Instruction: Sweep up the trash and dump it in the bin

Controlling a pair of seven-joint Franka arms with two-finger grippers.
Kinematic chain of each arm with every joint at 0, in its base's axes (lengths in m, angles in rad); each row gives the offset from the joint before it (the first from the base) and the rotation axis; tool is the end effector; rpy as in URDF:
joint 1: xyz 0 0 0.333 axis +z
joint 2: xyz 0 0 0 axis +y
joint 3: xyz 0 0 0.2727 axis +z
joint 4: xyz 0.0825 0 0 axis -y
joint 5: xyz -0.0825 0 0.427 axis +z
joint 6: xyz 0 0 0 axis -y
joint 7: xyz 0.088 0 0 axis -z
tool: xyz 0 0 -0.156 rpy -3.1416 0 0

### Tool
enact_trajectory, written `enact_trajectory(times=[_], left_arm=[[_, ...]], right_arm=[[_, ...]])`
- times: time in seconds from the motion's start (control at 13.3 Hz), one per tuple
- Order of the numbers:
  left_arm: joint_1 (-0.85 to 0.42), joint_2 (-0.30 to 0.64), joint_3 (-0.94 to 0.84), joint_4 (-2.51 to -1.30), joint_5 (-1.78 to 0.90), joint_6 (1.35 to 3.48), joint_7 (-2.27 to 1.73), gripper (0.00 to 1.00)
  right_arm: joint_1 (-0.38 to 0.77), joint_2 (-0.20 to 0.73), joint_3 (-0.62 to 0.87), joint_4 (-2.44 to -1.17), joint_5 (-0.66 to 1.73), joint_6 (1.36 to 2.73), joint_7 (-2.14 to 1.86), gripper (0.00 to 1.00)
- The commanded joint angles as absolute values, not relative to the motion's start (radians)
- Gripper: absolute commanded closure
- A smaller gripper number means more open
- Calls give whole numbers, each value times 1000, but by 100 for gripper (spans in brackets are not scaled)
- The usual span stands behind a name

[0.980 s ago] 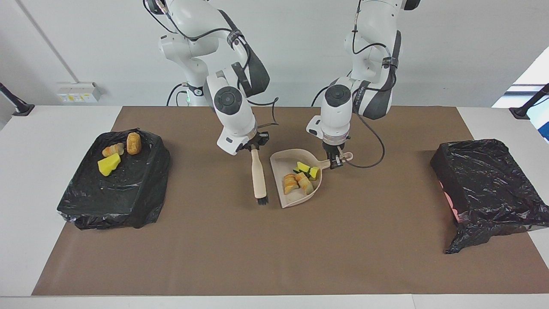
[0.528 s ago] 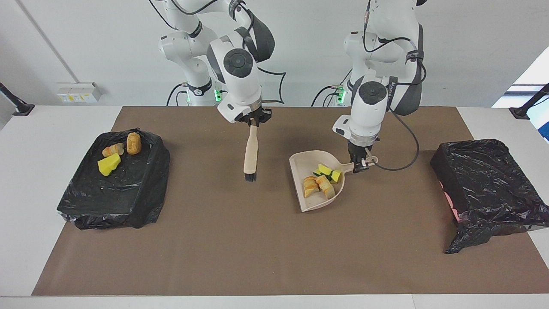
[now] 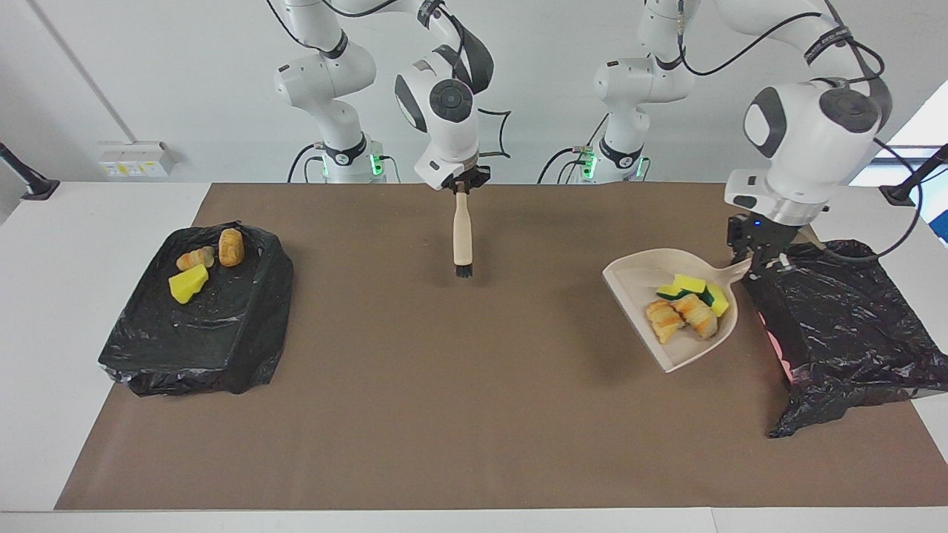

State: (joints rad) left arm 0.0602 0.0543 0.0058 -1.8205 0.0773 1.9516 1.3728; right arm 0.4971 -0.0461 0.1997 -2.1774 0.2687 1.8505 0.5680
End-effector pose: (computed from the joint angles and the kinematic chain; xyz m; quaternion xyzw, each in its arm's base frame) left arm 0.6272 0.0501 0.4033 -0.7849 0.6173 -0.0048 0.0528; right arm 0.3770 0.3582 0.2809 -0.9832 -0.0079 0.1816 0.0129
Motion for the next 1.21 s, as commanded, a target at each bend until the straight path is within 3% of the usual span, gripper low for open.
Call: enact_trajectory(times=[0.0, 0.3, 0.6, 0.83, 0.9, 0.98, 1.06, 1.13], left_arm=[[214, 118, -6, -1698, 54, 1902, 1497, 100], [400, 221, -2, -1524, 57, 1895, 1666, 100], [478, 365, 2, -1327, 124, 1879, 1804, 100], [462, 379, -2, -1325, 352, 1950, 1858, 100], [453, 377, -2, -1328, 461, 1953, 1855, 100], [439, 374, -3, -1333, 526, 1953, 1850, 100], [430, 374, -2, -1335, 546, 1953, 1845, 100], [408, 371, -2, -1338, 593, 1953, 1842, 100]], right_arm=[[523, -77, 198, -2252, 293, 1916, 560, 100], [574, -51, 198, -2296, 337, 2011, 659, 100], [603, -20, 198, -2306, 337, 2065, 675, 97], [635, 21, 196, -2307, 337, 2117, 677, 90], [634, 23, 196, -2307, 337, 2120, 675, 77], [634, 25, 196, -2306, 337, 2118, 673, 45], [635, 28, 196, -2298, 331, 2117, 667, 0], [635, 37, 193, -2284, 318, 2112, 667, 0]])
